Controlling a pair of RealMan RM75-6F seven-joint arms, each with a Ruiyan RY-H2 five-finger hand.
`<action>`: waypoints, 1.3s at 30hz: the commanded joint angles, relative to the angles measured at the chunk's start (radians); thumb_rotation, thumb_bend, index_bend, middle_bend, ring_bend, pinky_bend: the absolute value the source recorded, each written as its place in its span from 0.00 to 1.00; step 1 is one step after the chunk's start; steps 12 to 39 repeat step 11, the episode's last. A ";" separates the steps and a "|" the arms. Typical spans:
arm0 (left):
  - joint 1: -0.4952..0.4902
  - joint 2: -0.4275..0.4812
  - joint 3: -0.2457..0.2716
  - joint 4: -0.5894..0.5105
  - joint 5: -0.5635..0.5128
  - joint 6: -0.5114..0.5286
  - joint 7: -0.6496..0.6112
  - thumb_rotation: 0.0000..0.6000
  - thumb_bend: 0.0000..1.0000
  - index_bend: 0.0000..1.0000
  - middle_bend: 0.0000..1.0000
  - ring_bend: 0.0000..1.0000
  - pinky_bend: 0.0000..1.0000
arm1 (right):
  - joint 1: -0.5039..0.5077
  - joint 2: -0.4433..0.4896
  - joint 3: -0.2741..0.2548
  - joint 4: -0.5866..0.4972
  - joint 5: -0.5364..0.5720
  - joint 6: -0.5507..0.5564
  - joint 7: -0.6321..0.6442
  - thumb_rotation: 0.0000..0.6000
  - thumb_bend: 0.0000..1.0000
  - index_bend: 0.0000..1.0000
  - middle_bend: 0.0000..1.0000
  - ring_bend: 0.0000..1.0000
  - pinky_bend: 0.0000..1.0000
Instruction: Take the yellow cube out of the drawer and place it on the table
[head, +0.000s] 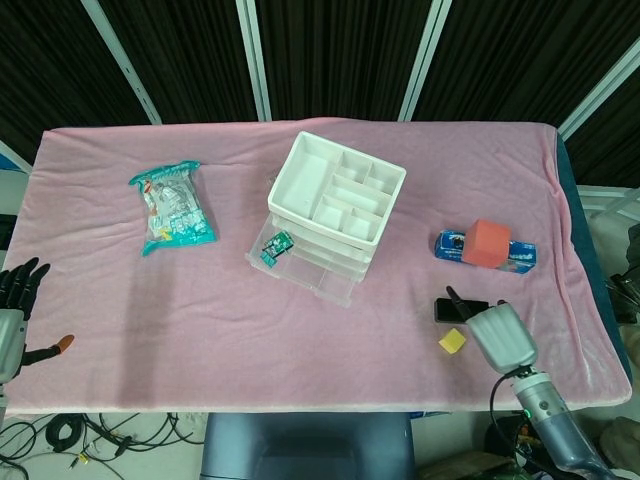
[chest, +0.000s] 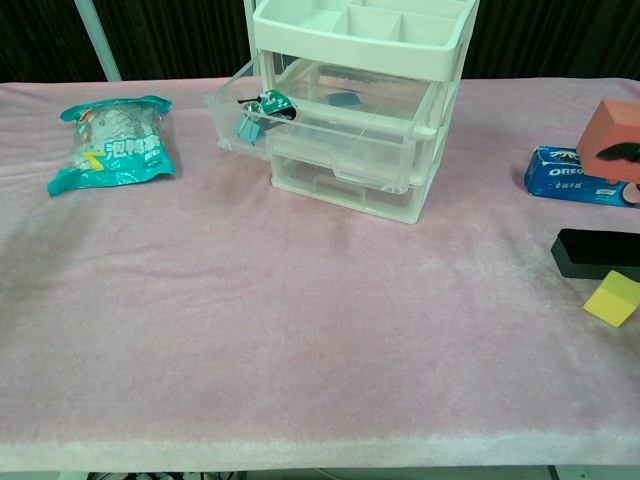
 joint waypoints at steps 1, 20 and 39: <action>0.000 0.000 0.003 0.000 0.004 0.001 0.004 1.00 0.00 0.00 0.00 0.00 0.00 | -0.115 0.087 -0.016 -0.025 -0.056 0.170 0.124 1.00 0.07 0.00 0.19 0.18 0.28; 0.005 0.001 0.014 0.009 0.023 0.010 0.036 1.00 0.00 0.00 0.00 0.00 0.00 | -0.313 0.125 -0.041 0.092 -0.141 0.407 0.461 1.00 0.02 0.00 0.00 0.00 0.14; 0.005 0.001 0.014 0.009 0.023 0.010 0.036 1.00 0.00 0.00 0.00 0.00 0.00 | -0.313 0.125 -0.041 0.092 -0.141 0.407 0.461 1.00 0.02 0.00 0.00 0.00 0.14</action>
